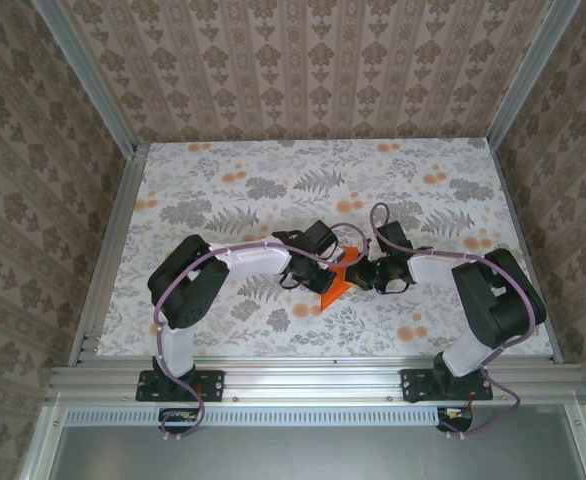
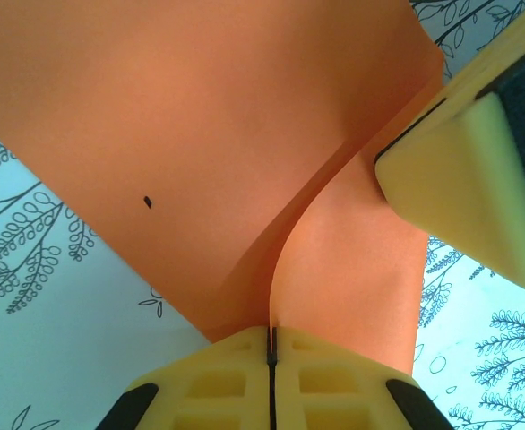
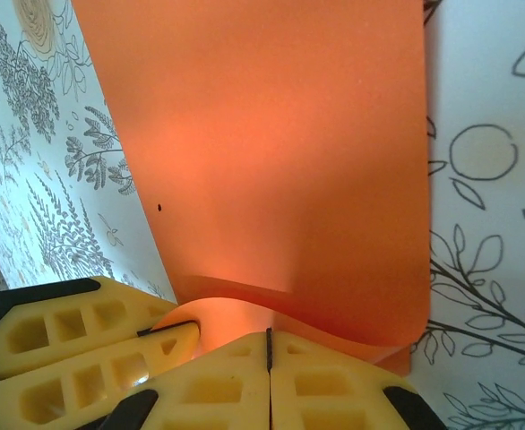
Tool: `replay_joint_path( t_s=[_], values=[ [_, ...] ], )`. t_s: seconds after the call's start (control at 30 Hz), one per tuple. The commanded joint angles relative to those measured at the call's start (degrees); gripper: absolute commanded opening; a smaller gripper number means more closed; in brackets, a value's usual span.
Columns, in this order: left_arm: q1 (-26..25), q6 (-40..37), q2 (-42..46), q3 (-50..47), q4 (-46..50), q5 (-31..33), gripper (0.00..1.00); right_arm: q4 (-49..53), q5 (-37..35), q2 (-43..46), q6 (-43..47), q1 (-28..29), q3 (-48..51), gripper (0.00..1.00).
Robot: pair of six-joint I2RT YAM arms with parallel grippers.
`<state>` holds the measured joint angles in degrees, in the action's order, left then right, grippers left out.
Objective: Fold a paper plane with a square sheet of paper (pick it up from the middle)
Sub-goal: Third fold the triangle at the center of the table.
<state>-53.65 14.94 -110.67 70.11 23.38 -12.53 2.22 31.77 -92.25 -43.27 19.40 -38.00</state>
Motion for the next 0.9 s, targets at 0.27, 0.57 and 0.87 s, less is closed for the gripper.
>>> replay_joint_path(
  t_s=[0.27,0.57,0.87],
  values=[
    [-0.42,-0.96,-1.57,0.05,2.30,-0.74,0.07,7.13,-5.90,-0.99,2.95,0.47,0.43,0.08],
    [-0.48,-1.14,-1.56,-0.15,2.56,-0.77,0.07,11.02,-6.37,5.00,3.14,0.73,-1.11,0.08],
    [-0.63,-1.32,-1.96,0.47,2.95,-0.91,0.07,4.43,-4.30,3.51,-0.02,0.73,-2.02,0.08]
  ],
)
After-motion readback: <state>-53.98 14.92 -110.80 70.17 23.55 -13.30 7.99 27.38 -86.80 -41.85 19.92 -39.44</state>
